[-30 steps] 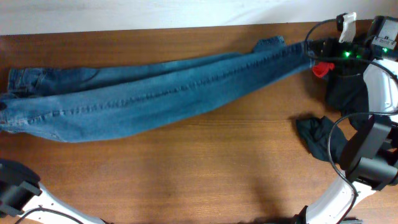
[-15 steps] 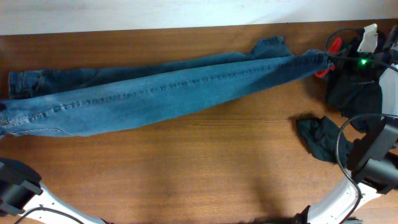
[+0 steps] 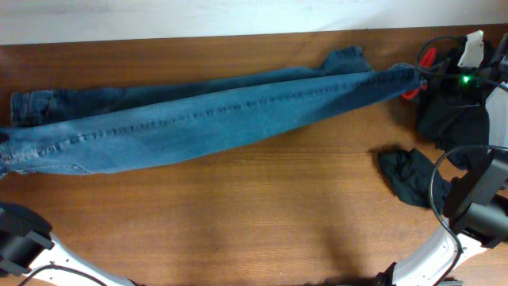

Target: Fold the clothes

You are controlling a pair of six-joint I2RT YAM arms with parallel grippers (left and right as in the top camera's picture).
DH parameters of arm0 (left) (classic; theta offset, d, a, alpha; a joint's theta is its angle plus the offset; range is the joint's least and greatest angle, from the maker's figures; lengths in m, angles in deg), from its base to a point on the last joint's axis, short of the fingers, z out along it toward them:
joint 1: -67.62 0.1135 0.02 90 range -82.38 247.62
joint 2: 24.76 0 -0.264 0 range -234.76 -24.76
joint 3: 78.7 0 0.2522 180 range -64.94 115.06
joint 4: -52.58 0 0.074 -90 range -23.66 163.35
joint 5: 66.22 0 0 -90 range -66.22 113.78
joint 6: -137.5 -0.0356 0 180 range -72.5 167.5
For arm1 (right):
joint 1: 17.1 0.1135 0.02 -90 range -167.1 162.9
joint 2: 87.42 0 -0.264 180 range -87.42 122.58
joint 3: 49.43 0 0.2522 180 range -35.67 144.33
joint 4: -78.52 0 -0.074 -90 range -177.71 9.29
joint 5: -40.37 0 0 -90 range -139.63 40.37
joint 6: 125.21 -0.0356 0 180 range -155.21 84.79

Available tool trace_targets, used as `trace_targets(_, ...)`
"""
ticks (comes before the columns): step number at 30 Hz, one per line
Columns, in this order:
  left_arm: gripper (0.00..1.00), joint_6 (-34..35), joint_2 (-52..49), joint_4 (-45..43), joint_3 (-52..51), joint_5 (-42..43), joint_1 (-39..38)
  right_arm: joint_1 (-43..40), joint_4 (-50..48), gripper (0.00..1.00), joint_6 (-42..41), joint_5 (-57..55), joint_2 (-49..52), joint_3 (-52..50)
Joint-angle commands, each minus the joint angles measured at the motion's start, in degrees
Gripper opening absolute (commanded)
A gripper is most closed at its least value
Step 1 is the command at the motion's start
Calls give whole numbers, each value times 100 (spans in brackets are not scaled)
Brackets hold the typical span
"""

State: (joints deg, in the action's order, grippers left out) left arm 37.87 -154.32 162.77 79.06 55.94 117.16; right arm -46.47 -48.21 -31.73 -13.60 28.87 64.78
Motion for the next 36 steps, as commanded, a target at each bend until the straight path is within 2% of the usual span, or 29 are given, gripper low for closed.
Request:
trace_targets(1,0,-645,79,-328,63,721,129,-170,-299,4,52,-378,-118,94)
trace_targets(9,1,-1749,474,15,70,1200,-232,-140,-741,4,55,632,-140,96)
trace_targets(15,1,-2433,1154,28,70,706,-970,-140,-739,4,52,643,-149,96)
trace_targets(23,1,-1582,2653,26,57,-1276,-2074,-140,-717,4,50,643,-151,94)
trace_targets(28,1,-1504,3112,-83,-546,-1572,-2529,-140,-715,4,48,643,-151,96)
trace_targets(31,1,-1508,3324,-566,-1075,-1670,-2732,-140,-702,4,50,643,-151,96)
trace_targets(36,1,-1475,4035,-1169,-1338,-2500,-3390,-140,-704,5,50,643,-151,96)
